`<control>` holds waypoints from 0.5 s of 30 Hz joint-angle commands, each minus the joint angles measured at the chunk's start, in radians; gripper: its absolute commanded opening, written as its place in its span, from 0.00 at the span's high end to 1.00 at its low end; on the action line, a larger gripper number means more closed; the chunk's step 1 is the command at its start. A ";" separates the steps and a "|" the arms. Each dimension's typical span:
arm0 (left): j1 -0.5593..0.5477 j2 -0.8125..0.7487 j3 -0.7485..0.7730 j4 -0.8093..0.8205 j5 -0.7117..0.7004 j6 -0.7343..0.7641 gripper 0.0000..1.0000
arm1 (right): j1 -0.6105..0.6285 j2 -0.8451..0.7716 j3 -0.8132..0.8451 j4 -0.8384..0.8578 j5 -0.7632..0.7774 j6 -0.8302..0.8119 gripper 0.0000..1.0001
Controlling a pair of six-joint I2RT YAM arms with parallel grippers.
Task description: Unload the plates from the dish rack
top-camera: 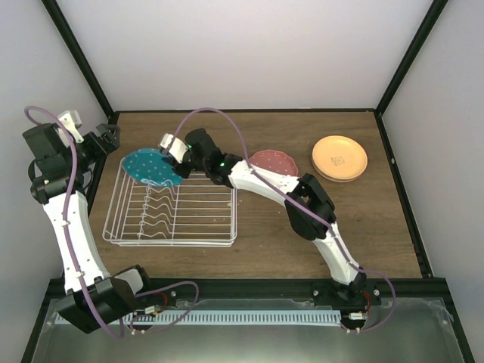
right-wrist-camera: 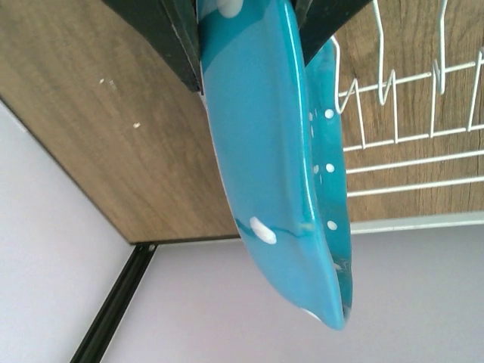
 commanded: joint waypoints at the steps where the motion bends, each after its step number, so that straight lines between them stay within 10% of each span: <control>1: 0.002 -0.009 0.003 0.033 -0.001 -0.012 0.00 | -0.015 -0.159 0.078 0.204 0.052 -0.018 0.99; 15: 0.003 0.022 0.029 0.084 -0.002 -0.052 0.00 | -0.141 -0.431 -0.082 0.196 0.141 0.009 0.99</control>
